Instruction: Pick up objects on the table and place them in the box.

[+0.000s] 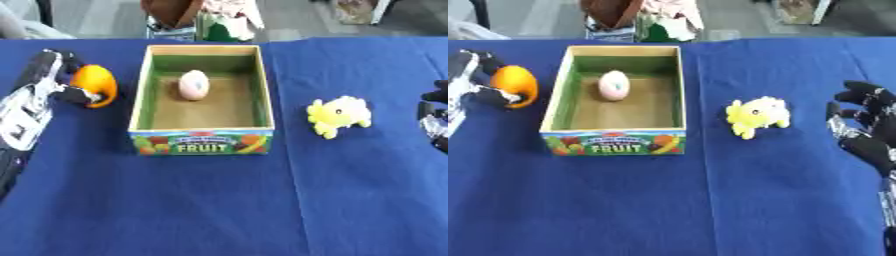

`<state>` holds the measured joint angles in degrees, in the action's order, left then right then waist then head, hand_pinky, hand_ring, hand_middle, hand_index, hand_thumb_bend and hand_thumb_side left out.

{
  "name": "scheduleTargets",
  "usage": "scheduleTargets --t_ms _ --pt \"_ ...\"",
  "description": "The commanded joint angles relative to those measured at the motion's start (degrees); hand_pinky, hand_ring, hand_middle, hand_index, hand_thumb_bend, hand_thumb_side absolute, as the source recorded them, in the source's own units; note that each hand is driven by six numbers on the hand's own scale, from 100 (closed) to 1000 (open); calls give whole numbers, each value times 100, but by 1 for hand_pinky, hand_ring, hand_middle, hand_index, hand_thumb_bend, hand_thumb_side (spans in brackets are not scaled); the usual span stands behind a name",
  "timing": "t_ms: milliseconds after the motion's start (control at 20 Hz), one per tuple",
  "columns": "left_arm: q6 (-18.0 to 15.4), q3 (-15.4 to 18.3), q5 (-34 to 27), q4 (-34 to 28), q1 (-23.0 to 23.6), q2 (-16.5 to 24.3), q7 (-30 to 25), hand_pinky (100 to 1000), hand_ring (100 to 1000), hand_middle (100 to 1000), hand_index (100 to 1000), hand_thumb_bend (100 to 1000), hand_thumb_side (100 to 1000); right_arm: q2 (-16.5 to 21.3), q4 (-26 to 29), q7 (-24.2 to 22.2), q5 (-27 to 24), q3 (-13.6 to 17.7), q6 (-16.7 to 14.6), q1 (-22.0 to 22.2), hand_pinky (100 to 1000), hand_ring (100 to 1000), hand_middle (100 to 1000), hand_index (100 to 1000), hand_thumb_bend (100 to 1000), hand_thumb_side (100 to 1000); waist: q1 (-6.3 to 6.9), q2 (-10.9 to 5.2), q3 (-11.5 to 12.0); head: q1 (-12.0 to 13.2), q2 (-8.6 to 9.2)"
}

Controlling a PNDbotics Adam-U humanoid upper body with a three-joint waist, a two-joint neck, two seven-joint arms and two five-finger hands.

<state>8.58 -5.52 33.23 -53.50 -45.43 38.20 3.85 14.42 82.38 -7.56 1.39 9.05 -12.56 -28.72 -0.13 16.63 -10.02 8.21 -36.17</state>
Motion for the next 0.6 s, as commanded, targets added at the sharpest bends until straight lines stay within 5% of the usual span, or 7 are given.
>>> scheduleTargets --t_ms 50,250,600 --pt "20 -21 71 20 -40 81 48 521 607 453 612 828 166 133 72 -1 -8 16 4 -52 618 768 606 777 198 100 3 -87 -9 -3 59" --pt "101 8 27 -52 6 95 162 459 490 288 460 576 145 130 76 4 -10 24 6 -50 618 768 606 777 198 100 4 -85 -8 -11 61" --pt "290 67 -251 -729 181 216 511 405 414 126 310 497 152 130 81 13 -12 37 13 -45 618 768 606 777 197 100 9 -84 16 -33 61"
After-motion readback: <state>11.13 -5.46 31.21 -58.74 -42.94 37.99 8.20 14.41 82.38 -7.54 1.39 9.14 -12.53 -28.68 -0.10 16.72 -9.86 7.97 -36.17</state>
